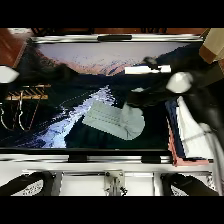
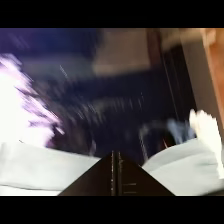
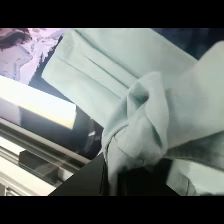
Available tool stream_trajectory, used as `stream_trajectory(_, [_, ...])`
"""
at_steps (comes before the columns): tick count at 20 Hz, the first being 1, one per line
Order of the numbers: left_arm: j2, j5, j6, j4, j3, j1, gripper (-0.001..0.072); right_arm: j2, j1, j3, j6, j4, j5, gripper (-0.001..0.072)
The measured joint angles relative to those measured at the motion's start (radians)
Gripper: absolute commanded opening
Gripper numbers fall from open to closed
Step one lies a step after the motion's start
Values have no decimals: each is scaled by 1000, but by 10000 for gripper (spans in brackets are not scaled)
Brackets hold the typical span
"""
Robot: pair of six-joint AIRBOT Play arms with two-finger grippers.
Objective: Fold the shirts.
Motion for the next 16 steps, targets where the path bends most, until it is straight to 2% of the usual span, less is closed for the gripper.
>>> stream_trajectory(4, [152, -127, 0, 60, 0, 129, 35, -179, 101, 0, -23, 85, -193, 65])
stream_trajectory(9, [255, -230, -4, 141, 0, 176, 35, -335, 144, 0, -33, 232, -332, 76])
stream_trajectory(10, [263, -240, -4, 150, 0, 179, 35, -354, 147, 0, -38, 266, -343, 169])
stream_trajectory(11, [267, -246, -4, 154, 0, 181, 35, -371, 149, 0, -46, 303, -354, 489])
stream_trajectory(12, [269, -252, -4, 160, 0, 183, 35, -381, 150, 0, -54, 335, -360, 573])
stream_trajectory(16, [270, -263, -4, 169, 0, 186, 35, -379, 138, 0, -117, 399, -330, 573])
